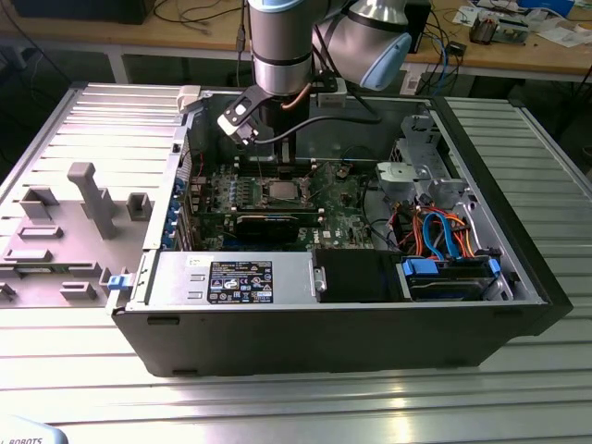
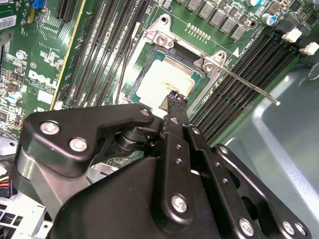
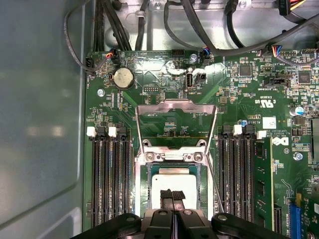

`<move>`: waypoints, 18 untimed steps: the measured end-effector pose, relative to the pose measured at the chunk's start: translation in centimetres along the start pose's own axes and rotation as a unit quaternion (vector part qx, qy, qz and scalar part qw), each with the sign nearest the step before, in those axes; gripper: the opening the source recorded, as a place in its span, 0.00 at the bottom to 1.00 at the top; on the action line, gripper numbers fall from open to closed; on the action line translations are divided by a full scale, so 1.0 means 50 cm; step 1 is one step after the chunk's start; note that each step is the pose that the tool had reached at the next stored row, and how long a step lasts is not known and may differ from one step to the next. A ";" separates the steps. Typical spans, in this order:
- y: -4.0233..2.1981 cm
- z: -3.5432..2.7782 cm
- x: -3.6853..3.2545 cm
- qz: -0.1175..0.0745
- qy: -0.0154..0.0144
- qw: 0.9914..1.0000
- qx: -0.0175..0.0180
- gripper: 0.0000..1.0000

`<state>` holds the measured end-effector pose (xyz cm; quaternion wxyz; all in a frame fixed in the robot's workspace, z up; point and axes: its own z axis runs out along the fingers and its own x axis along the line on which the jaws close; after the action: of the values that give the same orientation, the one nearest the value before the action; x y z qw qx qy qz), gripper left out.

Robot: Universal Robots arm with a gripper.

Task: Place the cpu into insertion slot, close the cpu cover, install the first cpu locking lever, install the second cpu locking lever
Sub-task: 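Close the cpu cover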

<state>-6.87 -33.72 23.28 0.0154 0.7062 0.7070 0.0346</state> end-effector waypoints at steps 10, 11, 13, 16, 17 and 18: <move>0.001 -0.009 0.000 0.000 0.000 1.000 0.000 0.11; 0.001 -0.010 0.000 0.000 0.000 1.000 0.000 0.11; 0.001 -0.011 0.000 0.000 0.000 1.000 0.000 0.11; 0.001 -0.012 0.000 0.000 0.000 1.000 0.000 0.11; 0.001 -0.012 0.000 0.000 0.000 1.000 0.000 0.11; 0.001 -0.012 0.000 0.000 0.000 1.000 0.000 0.11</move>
<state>-6.87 -33.72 23.90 0.0154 0.7062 0.7070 0.0347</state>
